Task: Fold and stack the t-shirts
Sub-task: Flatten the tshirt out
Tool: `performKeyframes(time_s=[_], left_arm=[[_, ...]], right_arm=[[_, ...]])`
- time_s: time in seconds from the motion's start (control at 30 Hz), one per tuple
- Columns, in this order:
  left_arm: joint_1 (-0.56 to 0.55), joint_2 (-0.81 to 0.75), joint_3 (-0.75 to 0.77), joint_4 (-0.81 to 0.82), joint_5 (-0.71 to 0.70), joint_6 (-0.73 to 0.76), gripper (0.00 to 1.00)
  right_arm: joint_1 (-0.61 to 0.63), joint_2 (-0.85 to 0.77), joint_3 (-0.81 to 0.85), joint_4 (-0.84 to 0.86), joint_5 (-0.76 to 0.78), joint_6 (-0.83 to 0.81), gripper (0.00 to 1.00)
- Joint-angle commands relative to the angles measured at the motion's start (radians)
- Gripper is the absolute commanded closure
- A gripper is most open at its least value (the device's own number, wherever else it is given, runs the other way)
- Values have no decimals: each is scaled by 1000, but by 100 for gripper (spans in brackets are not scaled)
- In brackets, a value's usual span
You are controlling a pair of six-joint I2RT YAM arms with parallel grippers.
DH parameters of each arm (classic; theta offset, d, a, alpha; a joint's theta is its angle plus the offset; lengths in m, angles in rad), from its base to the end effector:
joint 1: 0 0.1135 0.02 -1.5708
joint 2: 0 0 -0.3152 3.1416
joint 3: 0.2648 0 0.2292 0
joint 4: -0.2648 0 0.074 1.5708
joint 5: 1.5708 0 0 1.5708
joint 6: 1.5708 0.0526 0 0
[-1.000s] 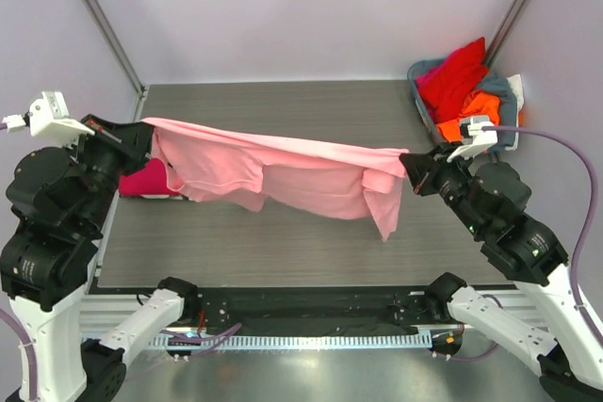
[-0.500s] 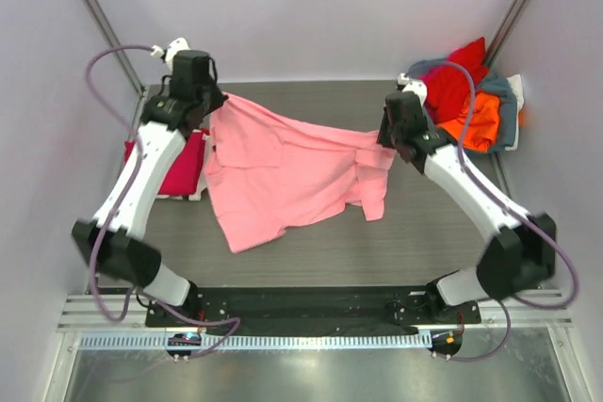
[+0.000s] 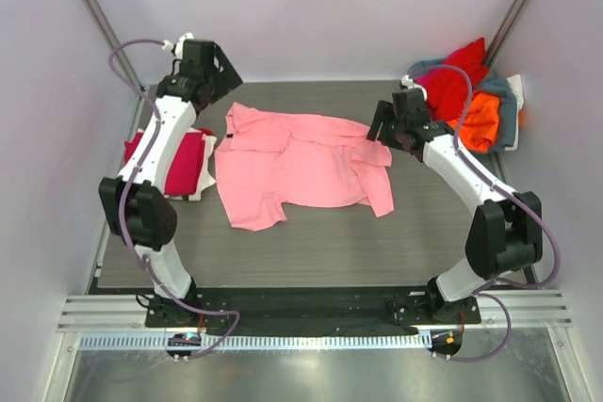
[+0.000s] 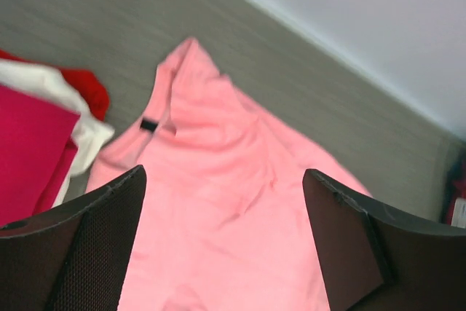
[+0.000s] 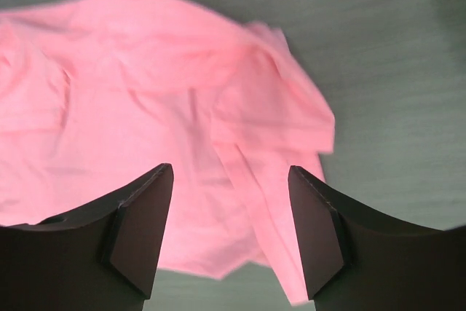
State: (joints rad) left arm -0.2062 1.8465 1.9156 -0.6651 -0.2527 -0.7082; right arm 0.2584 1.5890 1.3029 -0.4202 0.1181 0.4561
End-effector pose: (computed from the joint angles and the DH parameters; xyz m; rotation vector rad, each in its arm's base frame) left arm 0.4194 -0.0743 0.4218 -0.6748 2.0483 -0.2582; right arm 0.3409 0.0837 0.3418 0.2872 2.2646 0.2418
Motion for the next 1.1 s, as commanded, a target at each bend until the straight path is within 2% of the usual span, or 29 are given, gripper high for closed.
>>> performKeyframes(time_s=[0.0,0.03,0.17,0.3,0.5,0.67,0.93,1.0,1.07], left_arm=[[1,-160,-189,-2,107,-22,13],[1,-199,-296,33,162,-31,16],[1,-352,-534,68,242,-82,20],[-4,-489,-674,36,279,-89,27],[-18,-590,-851,-4,312,-89,27],[-18,-638,-963,-1,323,-68,27],[-18,-673,-1057,24,345,-70,28],[-19,-673,-1064,27,345,-65,28],[-16,-670,-1070,29,342,-60,28]], right_arm=[[-1,-122,-135,-3,-41,18,30],[-1,-141,-202,-5,-50,19,31],[-1,-239,-358,-5,-98,24,40],[19,-307,-473,-14,-106,52,43],[103,-279,-530,-20,-68,76,42],[130,-189,-522,-2,-49,70,50],[140,-94,-501,1,63,52,53],[140,-60,-498,6,69,52,57],[139,-44,-495,11,69,52,69]])
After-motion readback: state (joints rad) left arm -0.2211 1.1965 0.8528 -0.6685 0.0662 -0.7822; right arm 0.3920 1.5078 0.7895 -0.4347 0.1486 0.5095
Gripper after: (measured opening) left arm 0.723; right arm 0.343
